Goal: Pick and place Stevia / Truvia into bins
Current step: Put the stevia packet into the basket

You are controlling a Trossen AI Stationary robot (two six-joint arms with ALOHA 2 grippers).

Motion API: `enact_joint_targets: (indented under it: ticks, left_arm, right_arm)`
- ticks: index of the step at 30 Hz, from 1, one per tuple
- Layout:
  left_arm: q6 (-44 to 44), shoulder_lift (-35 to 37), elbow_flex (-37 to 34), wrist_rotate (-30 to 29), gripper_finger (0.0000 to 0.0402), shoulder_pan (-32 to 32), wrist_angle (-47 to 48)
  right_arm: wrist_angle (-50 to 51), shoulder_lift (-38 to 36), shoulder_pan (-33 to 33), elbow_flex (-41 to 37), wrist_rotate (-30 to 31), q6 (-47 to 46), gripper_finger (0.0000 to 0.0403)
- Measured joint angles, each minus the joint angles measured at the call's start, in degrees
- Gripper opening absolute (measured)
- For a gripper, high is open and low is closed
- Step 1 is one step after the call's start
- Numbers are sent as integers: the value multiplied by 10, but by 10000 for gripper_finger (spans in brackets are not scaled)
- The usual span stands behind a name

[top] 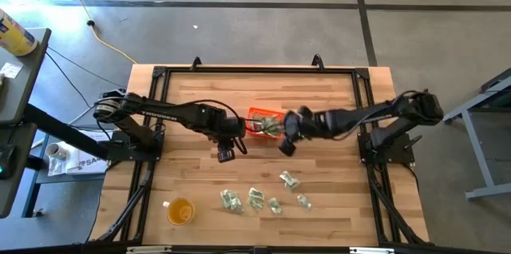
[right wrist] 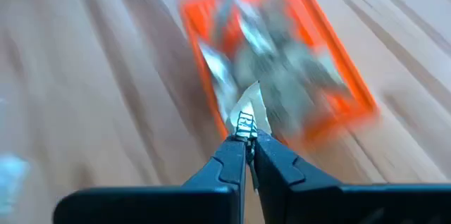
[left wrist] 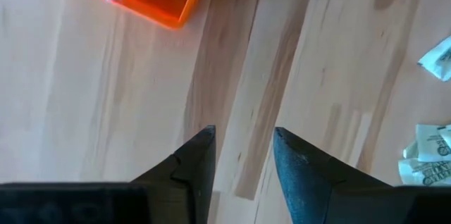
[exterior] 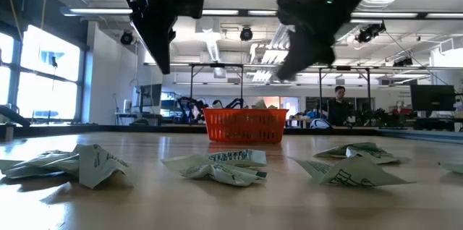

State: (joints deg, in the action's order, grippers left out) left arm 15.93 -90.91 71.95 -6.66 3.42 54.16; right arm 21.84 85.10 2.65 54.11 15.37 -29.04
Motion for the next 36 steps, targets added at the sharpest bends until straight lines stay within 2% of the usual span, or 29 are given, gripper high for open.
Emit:
enact_joint_targets:
  ticks: [4, 7, 11, 15, 20, 24, 28, 30, 34, 36]
  left_arm:
    - [24, 0, -22, -1, 172, 2, 1]
    - [40, 2, -32, -1, 173, 14, 0]
    - [64, 16, -33, -2, 174, 42, -19]
    - [89, 29, -32, -41, 174, 65, -22]
    - [101, 32, -32, -53, 174, 69, -16]
    - [101, 25, -53, -33, 174, 67, -45]
    - [134, 11, -83, 22, 175, 68, -86]
    - [171, 1, -90, 52, 175, 76, -70]
    - [220, -7, -90, 55, 175, 121, -67]
    - [279, -7, -90, 50, 175, 143, -70]
  right_arm:
    - [-103, 20, -60, 1, -89, 21, 11]
    - [-145, 44, -91, 1, -146, 5, 27]
    - [-152, 55, -120, 1, -169, -33, 82]
    - [-160, 54, -148, 1, -189, -35, 149]
    - [-172, 45, -172, 1, -314, -36, 220]
    - [-132, 39, -170, 1, -387, -50, 245]
    - [-45, 37, -139, 2, -379, -54, 247]
    - [1, 37, -115, 2, -363, -54, 248]
    - [53, 37, -56, 2, -299, -55, 248]
    - [65, 37, -29, 2, -267, -61, 248]
